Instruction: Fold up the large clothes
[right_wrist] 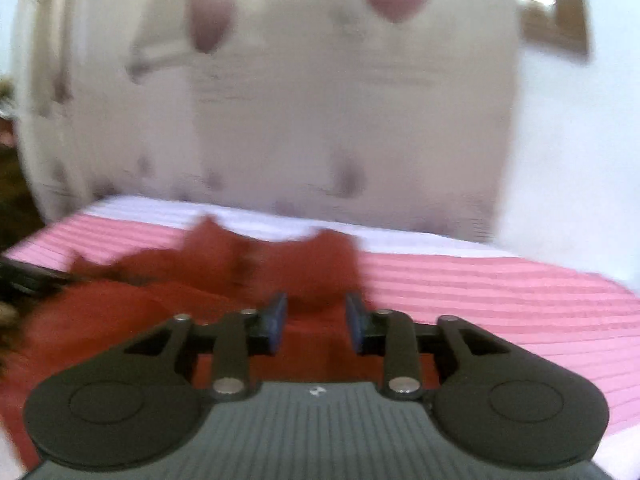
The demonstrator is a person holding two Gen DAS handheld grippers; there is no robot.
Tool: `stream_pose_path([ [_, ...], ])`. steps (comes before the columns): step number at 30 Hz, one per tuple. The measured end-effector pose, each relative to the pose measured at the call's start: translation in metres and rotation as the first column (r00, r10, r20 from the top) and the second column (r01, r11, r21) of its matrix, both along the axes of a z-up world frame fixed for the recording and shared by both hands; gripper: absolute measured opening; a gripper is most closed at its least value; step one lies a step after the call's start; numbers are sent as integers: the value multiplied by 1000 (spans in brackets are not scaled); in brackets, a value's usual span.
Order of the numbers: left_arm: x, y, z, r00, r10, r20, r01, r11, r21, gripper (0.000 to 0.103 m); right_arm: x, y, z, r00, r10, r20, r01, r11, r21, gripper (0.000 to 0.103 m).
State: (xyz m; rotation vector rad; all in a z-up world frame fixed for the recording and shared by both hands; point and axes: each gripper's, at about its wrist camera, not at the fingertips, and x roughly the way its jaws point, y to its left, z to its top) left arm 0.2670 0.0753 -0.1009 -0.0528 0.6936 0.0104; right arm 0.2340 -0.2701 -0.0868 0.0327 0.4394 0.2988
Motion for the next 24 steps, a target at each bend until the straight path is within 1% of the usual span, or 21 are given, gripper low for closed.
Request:
stream_pose_path([
  [2, 0, 1, 0, 1000, 0, 0, 0, 1000, -1, 11, 11, -19, -16, 995, -79, -55, 78, 997, -21, 31],
  [3, 1, 1, -1, 1000, -1, 0, 1, 1000, -1, 11, 15, -27, -25, 992, -98, -81, 97, 995, -21, 31],
  [6, 1, 0, -2, 1000, -2, 5, 2, 1000, 5, 11, 20, -40, -50, 986, -100, -135, 103, 995, 15, 30],
  [7, 2, -1, -2, 1000, -2, 8, 2, 1000, 9, 11, 20, -39, -57, 985, -100, -143, 104, 994, 25, 30],
  [9, 1, -1, -4, 1000, 0, 14, -1, 1000, 7, 11, 18, -35, -69, 986, -104, -134, 106, 994, 9, 30],
  [11, 1, 0, -4, 1000, -2, 16, 2, 1000, -4, 11, 18, -37, -77, 984, -104, -147, 110, 993, 34, 30],
  [13, 0, 3, -1, 1000, -12, 12, 12, 999, -30, 11, 16, -39, -77, 983, -96, -155, 102, 994, 33, 30],
  [14, -2, 6, 3, 1000, -22, 9, 23, 998, -57, 11, 18, -39, -77, 983, -93, -160, 101, 994, 37, 30],
  [16, -9, 15, 14, 999, -45, 21, 47, 989, -137, 25, 19, -42, -71, 981, -95, -171, 105, 993, 48, 31],
  [17, -15, 23, 20, 998, -54, 40, 60, 979, -196, 44, 16, -43, -64, 979, -113, -167, 122, 991, 48, 32],
  [18, -21, 29, 26, 997, -54, 57, 66, 969, -239, 70, 7, -45, -56, 981, -142, -133, 152, 986, 64, 33],
  [19, -28, 36, 33, 996, -53, 76, 71, 960, -271, 84, -5, -47, -49, 983, -163, -81, 171, 980, 104, 35],
  [20, -35, 41, 40, 995, -43, 91, 67, 960, -273, 103, -19, -52, -41, 984, -174, -23, 176, 971, 161, 41],
  [21, -42, 46, 48, 992, -30, 120, 61, 964, -260, 103, -35, -55, -34, 985, -173, 28, 163, 963, 217, 44],
  [22, -50, 54, 56, 988, -35, 151, 71, 968, -242, 103, -52, -56, -28, 984, -161, 77, 136, 956, 261, 52],
  [23, -54, 61, 61, 985, -55, 162, 93, 967, -238, 103, -64, -55, -23, 983, -145, 112, 109, 954, 279, 57],
  [24, -57, 69, 64, 983, -81, 162, 120, 962, -244, 103, -78, -52, -20, 982, -120, 149, 74, 956, 283, 59],
])
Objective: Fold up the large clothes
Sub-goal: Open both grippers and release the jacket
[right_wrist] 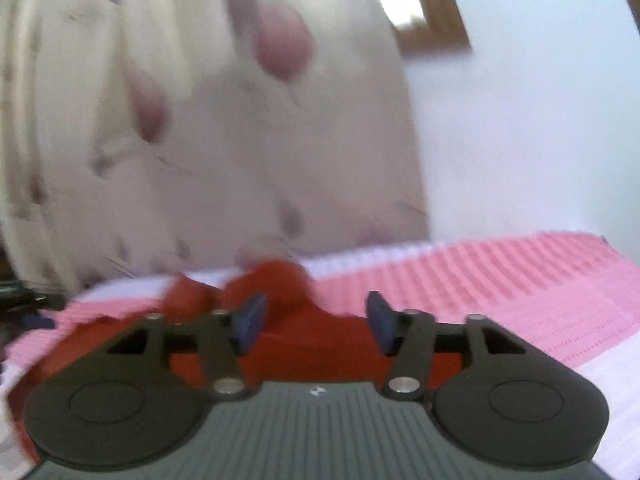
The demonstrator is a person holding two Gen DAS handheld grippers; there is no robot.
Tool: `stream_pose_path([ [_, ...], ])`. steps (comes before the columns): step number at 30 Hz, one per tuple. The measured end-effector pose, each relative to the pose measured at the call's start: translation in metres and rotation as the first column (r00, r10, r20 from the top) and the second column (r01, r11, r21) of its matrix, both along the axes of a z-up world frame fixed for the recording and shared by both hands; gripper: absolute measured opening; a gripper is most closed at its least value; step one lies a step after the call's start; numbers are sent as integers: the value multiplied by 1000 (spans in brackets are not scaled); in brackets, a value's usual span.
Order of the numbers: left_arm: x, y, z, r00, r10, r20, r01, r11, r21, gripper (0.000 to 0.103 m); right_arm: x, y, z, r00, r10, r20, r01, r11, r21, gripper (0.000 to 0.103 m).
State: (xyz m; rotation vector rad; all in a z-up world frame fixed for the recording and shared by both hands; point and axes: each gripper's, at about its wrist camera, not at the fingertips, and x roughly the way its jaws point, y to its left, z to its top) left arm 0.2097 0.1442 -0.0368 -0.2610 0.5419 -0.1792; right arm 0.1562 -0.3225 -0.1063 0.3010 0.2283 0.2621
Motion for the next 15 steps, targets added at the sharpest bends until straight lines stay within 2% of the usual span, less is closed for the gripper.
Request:
stream_pose_path([
  [4, -6, 23, -6, 997, -22, -70, 25, 999, 39, 103, -45, 22, 1, 987, 120, 102, -117, 992, -40, 71],
  [7, -13, 33, -23, 988, -61, -143, 64, 998, 13, 103, -60, 43, -6, 972, 198, 124, -189, 979, -80, 72],
  [10, -9, 39, -44, 971, -123, -206, 114, 992, -58, 101, -64, 65, -19, 961, 262, 90, -248, 959, -138, 72],
  [13, -2, 44, -62, 953, -192, -233, 165, 978, -129, 97, -68, 76, -29, 957, 287, 39, -279, 949, -144, 72],
  [15, 5, 47, -74, 936, -246, -251, 201, 961, -190, 88, -68, 75, -33, 959, 284, 19, -279, 951, -132, 72],
])
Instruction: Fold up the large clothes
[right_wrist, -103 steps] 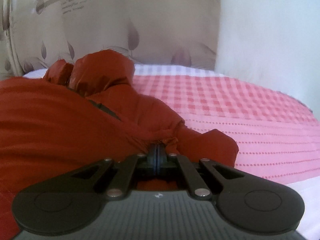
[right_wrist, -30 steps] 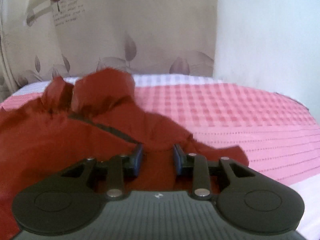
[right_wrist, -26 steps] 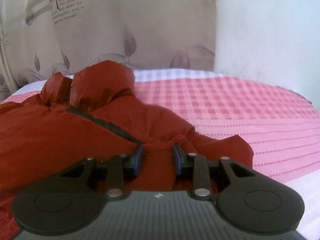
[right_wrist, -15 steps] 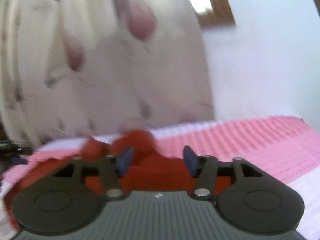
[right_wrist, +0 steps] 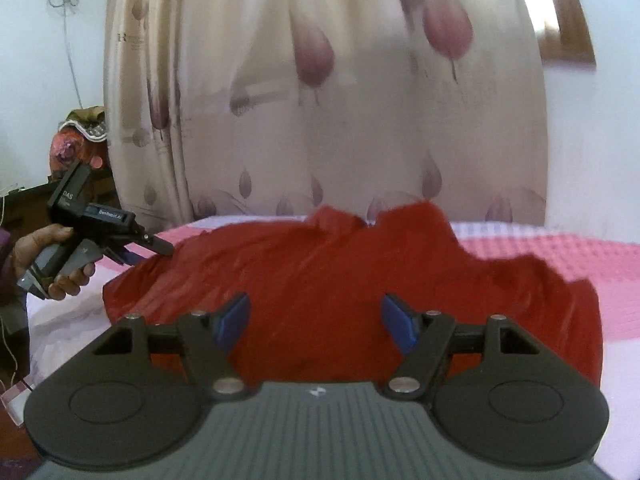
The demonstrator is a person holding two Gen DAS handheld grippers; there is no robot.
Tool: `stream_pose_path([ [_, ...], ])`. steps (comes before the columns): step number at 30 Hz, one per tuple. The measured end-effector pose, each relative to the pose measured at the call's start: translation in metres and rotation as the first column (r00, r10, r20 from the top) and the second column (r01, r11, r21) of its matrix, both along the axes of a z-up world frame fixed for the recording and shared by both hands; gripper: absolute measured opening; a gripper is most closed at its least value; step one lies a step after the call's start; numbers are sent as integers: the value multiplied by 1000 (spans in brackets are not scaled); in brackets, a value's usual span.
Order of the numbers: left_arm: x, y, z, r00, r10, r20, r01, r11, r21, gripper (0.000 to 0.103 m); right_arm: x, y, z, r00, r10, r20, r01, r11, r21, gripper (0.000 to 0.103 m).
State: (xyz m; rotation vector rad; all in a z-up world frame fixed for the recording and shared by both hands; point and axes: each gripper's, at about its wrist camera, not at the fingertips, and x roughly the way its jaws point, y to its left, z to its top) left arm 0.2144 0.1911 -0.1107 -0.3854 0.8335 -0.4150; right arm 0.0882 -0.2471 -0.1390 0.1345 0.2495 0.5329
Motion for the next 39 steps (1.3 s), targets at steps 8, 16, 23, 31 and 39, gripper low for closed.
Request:
stream_pose_path([
  [8, 22, -5, -21, 994, -107, 4, 107, 992, -73, 55, 4, -7, 10, 999, -37, 5, 37, 999, 39, 73],
  [16, -18, -68, 30, 983, -94, 158, 44, 954, 298, 32, 7, 8, 9, 999, -33, 19, 33, 999, 1, 73],
  [23, -18, -90, 35, 984, -95, 154, 24, 914, 406, 31, 9, 7, 16, 999, -45, 29, 45, 999, 19, 73],
  [31, -21, -99, 36, 981, -103, 162, 14, 878, 479, 31, 5, -5, 10, 997, -72, -5, 73, 996, 43, 73],
  [39, -21, -102, 35, 981, -111, 158, 17, 863, 505, 32, 4, -11, 7, 996, -84, -31, 86, 995, 56, 74],
])
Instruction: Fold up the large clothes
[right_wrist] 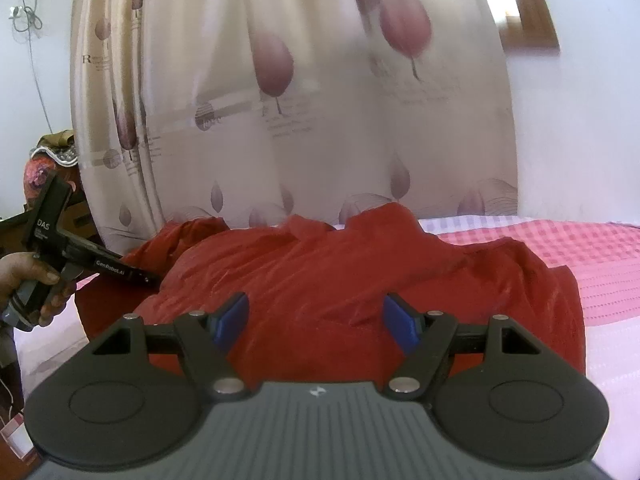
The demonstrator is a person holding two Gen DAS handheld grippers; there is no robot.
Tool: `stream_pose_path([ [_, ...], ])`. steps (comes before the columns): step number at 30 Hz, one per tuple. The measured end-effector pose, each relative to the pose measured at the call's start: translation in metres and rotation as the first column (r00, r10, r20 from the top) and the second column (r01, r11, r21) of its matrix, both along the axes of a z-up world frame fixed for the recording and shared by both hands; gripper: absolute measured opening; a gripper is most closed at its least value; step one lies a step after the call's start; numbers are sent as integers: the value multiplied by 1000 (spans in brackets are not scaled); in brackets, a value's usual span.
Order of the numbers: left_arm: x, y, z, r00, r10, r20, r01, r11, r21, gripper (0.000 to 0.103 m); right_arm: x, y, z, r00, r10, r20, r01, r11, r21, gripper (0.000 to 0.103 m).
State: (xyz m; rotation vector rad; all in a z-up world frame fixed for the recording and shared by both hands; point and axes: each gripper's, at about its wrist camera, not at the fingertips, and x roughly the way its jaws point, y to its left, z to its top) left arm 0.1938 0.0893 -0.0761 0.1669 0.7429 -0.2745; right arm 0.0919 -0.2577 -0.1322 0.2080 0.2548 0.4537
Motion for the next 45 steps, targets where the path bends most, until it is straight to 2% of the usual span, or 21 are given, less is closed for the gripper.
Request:
stream_pose_path([
  [4, 0, -1, -1, 1000, -12, 2, 12, 1000, 2, 32, 0, 4, 5, 1000, 8, 8, -8, 1000, -15, 74],
  [7, 3, 9, 0, 999, -31, -8, 30, 998, -53, 32, -5, 11, 13, 997, 28, 67, -25, 999, -47, 70],
  [8, 5, 16, 0, 999, -33, -17, 31, 995, -91, 31, -4, 14, 16, 996, 38, 75, -33, 997, -64, 56],
  [10, 9, 32, -2, 999, -32, -40, 24, 983, -182, 32, 0, 20, 19, 996, 51, 69, -45, 995, -92, 38],
  [11, 10, 40, -4, 998, -35, -48, 24, 974, -224, 32, 3, 22, 21, 996, 60, 66, -54, 994, -100, 37],
  [18, 14, 71, -19, 995, -93, -44, 68, 917, -393, 35, 25, 30, 27, 993, 101, 65, -94, 990, -105, 37],
  [23, 15, 85, -29, 994, -86, -72, 40, 870, -491, 36, 41, 31, 29, 992, 117, 49, -111, 988, -103, 37],
  [26, 14, 86, -27, 995, -44, -88, -9, 848, -530, 30, 47, 32, 30, 992, 122, 44, -117, 988, -100, 37],
  [28, 10, 83, -19, 996, -20, -85, -29, 839, -543, 26, 54, 34, 29, 992, 121, 40, -115, 986, -120, 35],
  [31, 0, 78, -1, 997, -4, -80, -42, 818, -573, 23, 72, 42, 24, 993, 119, 1, -118, 983, -139, 13],
  [32, -3, 77, 6, 997, -6, -80, -42, 808, -588, 23, 79, 45, 20, 993, 113, -19, -114, 982, -149, 9],
  [34, -10, 72, 21, 997, -19, -71, -27, 799, -600, 23, 92, 50, 13, 993, 103, -54, -110, 983, -148, 7],
  [36, -17, 61, 39, 997, -42, -63, -4, 802, -597, 23, 103, 51, 6, 994, 81, -80, -93, 984, -154, 5],
  [40, -25, 25, 71, 994, -99, -41, 56, 807, -588, 23, 118, 45, -4, 990, 70, -125, -80, 994, -78, 5],
  [43, -27, -16, 94, 986, -164, -11, 129, 814, -567, 23, 127, 38, -13, 982, 85, -172, -84, 996, 12, 4],
  [45, -26, -47, 105, 978, -210, 3, 176, 809, -561, 23, 131, 31, -18, 975, 92, -204, -79, 994, 70, 4],
])
